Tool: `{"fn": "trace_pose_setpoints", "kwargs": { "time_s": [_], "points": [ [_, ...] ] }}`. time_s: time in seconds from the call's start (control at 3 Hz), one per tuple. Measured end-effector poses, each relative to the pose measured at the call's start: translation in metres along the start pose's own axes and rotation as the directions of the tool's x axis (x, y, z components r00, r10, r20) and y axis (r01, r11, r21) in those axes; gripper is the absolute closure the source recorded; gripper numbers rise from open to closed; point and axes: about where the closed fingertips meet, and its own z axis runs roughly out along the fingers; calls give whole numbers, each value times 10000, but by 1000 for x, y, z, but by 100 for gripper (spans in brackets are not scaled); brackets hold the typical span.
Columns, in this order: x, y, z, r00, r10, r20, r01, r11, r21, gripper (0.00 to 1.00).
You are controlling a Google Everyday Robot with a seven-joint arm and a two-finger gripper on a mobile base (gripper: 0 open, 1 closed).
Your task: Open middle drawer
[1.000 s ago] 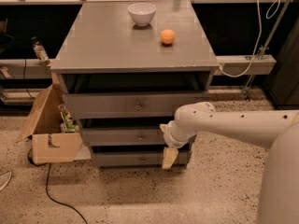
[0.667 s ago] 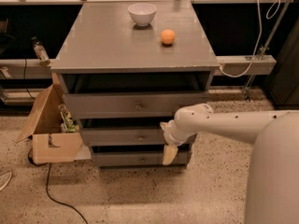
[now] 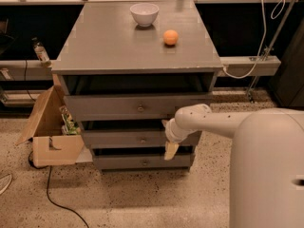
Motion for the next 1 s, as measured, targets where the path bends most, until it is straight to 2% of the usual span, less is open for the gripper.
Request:
{"fn": "trace_pose_setpoints", "kwargs": {
  "time_s": [0.33, 0.67, 1.0],
  "points": [
    [9, -11, 25, 9996, 212, 185, -209, 9997, -122, 0],
    [19, -19, 39, 9975, 609, 358, -609, 9981, -22, 0],
    [26, -19, 58, 9939, 976, 505, -970, 9952, -158, 0]
  ]
}}
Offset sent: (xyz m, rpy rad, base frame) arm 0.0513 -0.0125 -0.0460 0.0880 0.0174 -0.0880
